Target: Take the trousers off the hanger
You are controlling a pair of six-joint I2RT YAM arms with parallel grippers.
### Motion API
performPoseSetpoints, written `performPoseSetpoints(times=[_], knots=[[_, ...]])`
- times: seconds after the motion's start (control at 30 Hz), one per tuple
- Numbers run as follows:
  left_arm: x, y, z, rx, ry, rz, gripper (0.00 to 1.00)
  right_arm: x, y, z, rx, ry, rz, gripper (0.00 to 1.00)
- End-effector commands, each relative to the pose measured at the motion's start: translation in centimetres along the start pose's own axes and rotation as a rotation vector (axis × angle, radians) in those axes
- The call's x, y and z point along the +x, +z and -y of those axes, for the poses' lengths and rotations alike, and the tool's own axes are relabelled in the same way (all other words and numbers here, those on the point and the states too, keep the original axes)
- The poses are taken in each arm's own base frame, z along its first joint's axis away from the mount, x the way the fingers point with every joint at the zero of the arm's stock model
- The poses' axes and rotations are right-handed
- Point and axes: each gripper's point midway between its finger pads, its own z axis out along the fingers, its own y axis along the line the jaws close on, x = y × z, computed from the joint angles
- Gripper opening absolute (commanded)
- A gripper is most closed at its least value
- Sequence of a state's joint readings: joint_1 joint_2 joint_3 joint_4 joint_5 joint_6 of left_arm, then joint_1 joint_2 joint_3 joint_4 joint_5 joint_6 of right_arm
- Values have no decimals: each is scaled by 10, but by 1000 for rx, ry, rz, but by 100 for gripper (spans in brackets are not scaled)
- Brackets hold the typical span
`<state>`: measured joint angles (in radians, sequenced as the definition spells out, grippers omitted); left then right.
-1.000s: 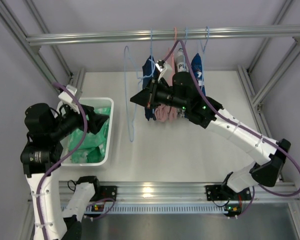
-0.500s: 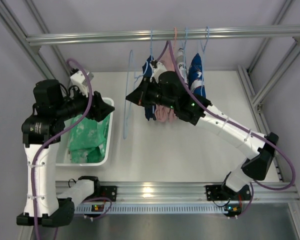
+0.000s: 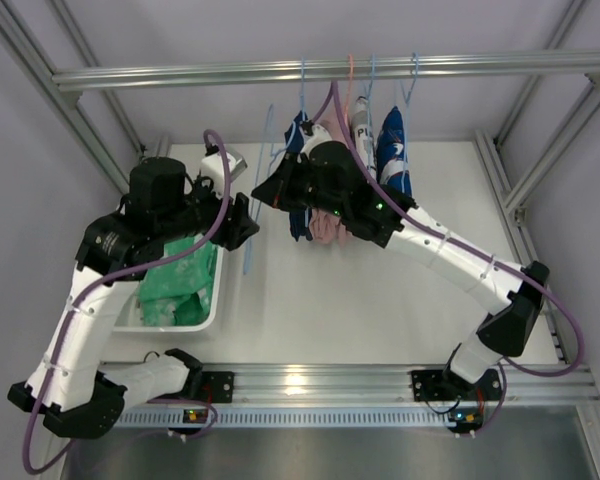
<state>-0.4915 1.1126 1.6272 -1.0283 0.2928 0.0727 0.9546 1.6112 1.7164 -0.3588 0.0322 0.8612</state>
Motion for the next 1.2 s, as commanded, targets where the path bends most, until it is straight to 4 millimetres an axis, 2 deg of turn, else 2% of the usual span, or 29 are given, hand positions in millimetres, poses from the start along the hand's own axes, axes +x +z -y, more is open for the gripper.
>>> performPoseSetpoints(times=[0.0,0.17,0.3,0.53,0.8,0.93,1.07,1.17], knots=[[-11,2,-21,-135,11,48,60,-12,-10,-29,-57,28,33,0],[-15,6,-29,-194,49,47,57,-10,-10,-34,-74,47,19,0],[-15,10,-23,-177,79,41,56,-8,-7,-40,-90,56,9,0],[-9,15,-25,-203,108,21,56,-5,-4,-51,-113,61,2,0],[-8,15,-50,-375,153,17,31,4,-1,-61,-137,65,-14,0],[-6,16,-51,-389,157,19,21,11,0,-65,-160,66,-43,0],[-4,17,-50,-389,129,22,0,10,-1,-66,-166,62,-40,0],[-1,14,-49,-389,100,24,0,8,-5,-66,-170,51,-32,0]])
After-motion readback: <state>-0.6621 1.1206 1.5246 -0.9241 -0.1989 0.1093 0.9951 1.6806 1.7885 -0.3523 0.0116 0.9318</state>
